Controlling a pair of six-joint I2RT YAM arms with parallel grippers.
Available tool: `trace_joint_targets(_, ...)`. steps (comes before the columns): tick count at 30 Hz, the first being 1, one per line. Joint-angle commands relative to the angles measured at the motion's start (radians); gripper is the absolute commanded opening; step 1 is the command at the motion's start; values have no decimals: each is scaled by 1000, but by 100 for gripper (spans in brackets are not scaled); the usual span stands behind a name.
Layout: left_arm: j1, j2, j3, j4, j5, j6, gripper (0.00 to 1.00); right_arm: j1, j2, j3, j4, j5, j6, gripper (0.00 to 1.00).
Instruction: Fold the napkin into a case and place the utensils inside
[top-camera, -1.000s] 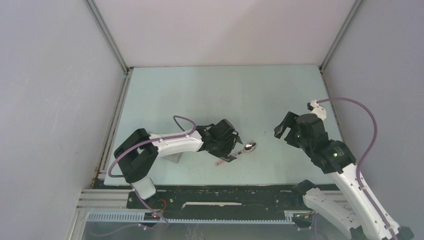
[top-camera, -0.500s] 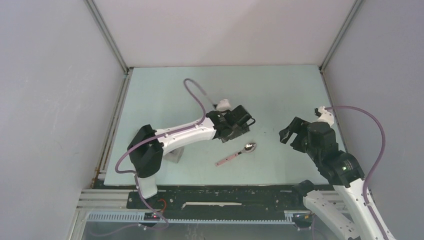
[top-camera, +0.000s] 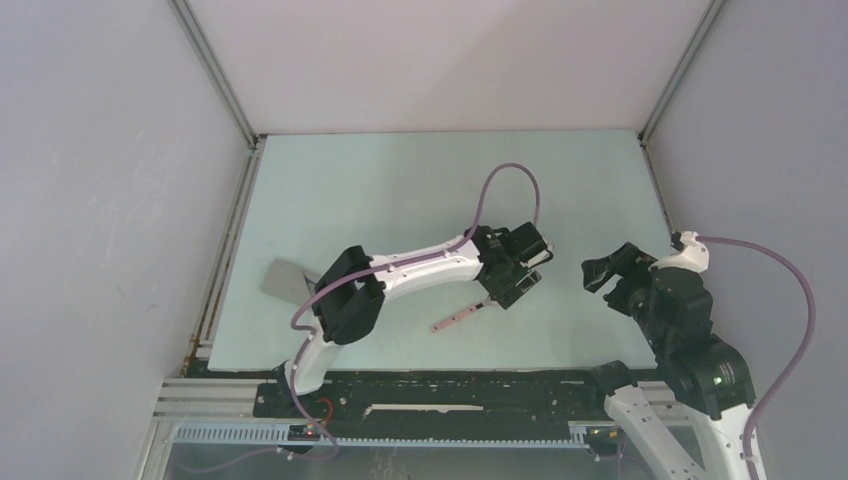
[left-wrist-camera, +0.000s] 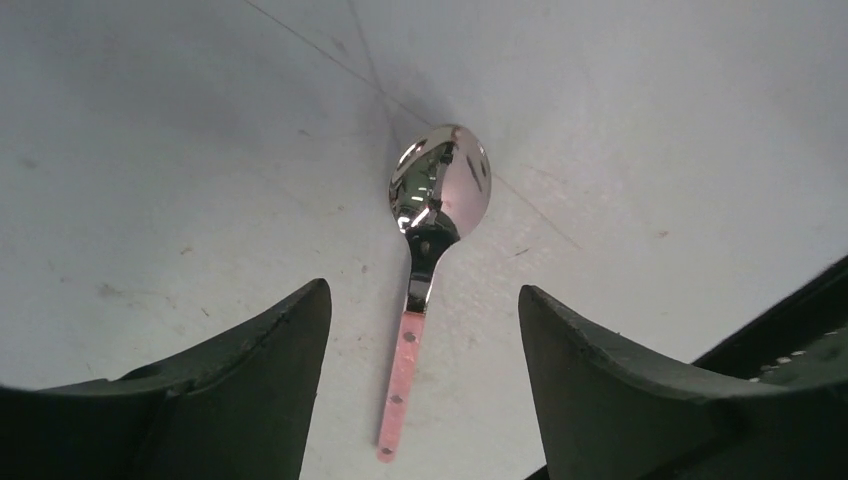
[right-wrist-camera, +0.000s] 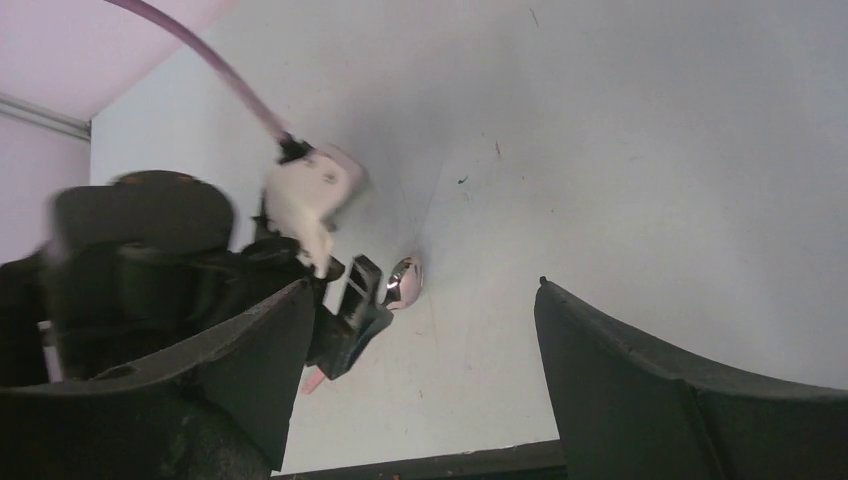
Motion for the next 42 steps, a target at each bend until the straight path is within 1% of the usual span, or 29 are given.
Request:
trace_joint_targets(1,-15,47,40,-84,-3,152,76,-10,-17,40,-13,30,22,88)
trace_joint_targets(6,-20,2,8,-62,41,99,78,-16,53,32,-47,34,23,88)
trace_joint_targets(8,-26,-44,-26,-51,13,51,78,-32,96,20,-63,39,-8,87)
trace_joint_targets(9,-26,-80,-58,-33,14,2,78,-51,119,15,-72,43,-10,86)
trace_joint_targets(10,-25,-122,-120,-9,17,-40,78,-78,143,15,-64,14,-23,86)
trace_joint_targets(13,-23,-253,-262,60,49,-183,80,-195,224,6,-44,-188,-52,86)
trace_joint_targets(15,-23,-331,-365,124,102,-300,80,-278,268,-35,7,-359,-69,87)
trace_joint_targets(17,-24,-396,-469,222,144,-442,78,-366,312,-83,64,-522,-79,86)
trace_joint_targets(18,-24,-422,-519,258,172,-521,75,-382,339,-96,93,-575,-84,86)
trace_joint_targets(19,-25,-439,-557,322,185,-623,65,-382,373,-104,117,-616,-86,86)
trace_joint_targets(20,-26,-448,-586,339,175,-749,57,-378,396,-105,130,-623,-89,86)
trace_joint_targets(21,-31,-452,-611,336,153,-892,55,-375,413,-105,142,-624,-92,86)
trace_joint_targets(22,-39,-456,-641,346,138,-1046,57,-374,426,-106,154,-629,-97,86)
trace_joint_targets(24,-57,-473,-729,431,131,-1318,58,-374,442,-103,172,-642,-108,86)
trace_joint_targets(25,-57,-482,-772,462,131,-1409,59,-373,442,-105,177,-642,-104,86)
trace_joint_targets(28,-66,-520,-861,438,-49,-1574,62,-362,425,-103,187,-650,-99,86)
trace_joint_targets(29,-65,-520,-881,437,-95,-1603,65,-354,417,-104,186,-645,-99,86)
trace_joint_targets(31,-61,-492,-880,440,-160,-1613,72,-345,403,-104,179,-629,-102,86)
trace_joint_targets(33,-49,-445,-865,438,-176,-1616,75,-341,391,-106,172,-619,-103,86)
trace_joint_targets(37,1,-386,-882,488,-139,-1632,76,-331,376,-112,170,-620,-106,86)
trace_joint_targets(39,35,-377,-884,506,-159,-1627,76,-329,373,-117,170,-619,-105,86)
trace_joint_targets(42,86,-384,-883,492,-213,-1618,77,-326,371,-119,174,-626,-102,86)
